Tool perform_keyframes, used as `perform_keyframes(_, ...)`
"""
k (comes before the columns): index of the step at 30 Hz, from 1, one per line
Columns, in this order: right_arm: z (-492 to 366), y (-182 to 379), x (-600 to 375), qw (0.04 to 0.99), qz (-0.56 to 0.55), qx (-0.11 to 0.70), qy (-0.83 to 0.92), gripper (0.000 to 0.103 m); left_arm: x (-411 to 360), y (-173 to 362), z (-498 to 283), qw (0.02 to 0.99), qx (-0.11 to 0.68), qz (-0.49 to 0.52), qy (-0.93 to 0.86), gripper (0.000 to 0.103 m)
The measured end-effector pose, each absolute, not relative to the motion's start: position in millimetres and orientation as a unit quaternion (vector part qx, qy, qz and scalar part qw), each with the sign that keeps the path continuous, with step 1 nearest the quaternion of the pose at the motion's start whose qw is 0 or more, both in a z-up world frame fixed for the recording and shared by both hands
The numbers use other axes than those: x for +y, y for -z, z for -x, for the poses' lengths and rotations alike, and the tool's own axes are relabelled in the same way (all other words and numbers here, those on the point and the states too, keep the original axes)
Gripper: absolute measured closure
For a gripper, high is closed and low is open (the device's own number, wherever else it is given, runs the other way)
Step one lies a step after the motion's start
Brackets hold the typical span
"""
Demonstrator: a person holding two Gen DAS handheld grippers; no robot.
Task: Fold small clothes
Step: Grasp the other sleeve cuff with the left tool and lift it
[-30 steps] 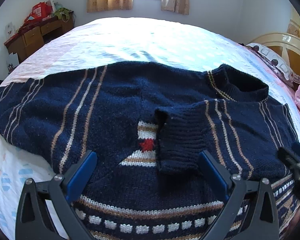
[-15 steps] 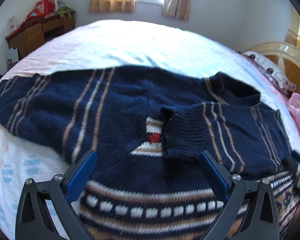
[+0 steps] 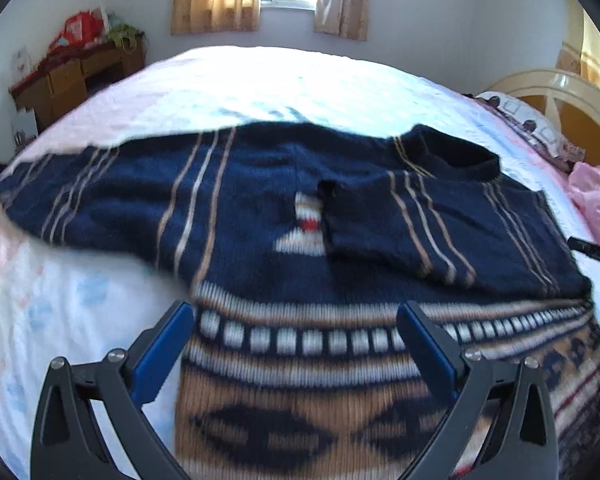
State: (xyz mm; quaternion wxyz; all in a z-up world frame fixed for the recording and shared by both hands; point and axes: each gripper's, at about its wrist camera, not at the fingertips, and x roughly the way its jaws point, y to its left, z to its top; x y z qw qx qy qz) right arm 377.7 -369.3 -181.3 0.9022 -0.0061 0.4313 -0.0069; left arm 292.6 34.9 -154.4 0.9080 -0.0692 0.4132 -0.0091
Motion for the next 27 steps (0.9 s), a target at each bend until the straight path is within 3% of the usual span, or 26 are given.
perform_keyframes(8, -242.8, 197.6, -365.4, 0.891, 0.008, 0.449, -0.064, 0.06, 40.3, 154.4, -210.6, 0.913, 0.405, 0.03, 0.023, 0.0)
perform_keyframes(14, -173.3, 212.5, -360.0, 0.885, 0.06, 0.457, -0.067, 0.061, 57.2, 170.5, -193.8, 0.903, 0.428, 0.018, 0.015, 0.0)
perform_keyframes(18, -149.8, 211.2, -364.4, 0.882, 0.06, 0.462, -0.068, 0.061, 81.0, 162.3, -189.0, 0.909, 0.414, 0.047, -0.005, 0.0)
perform_keyframes(27, -167.7, 168.3, -309.2, 0.912, 0.049, 0.385, -0.131, 0.06, 161.6, 135.2, -209.4, 0.924, 0.361, 0.049, -0.117, 0.0)
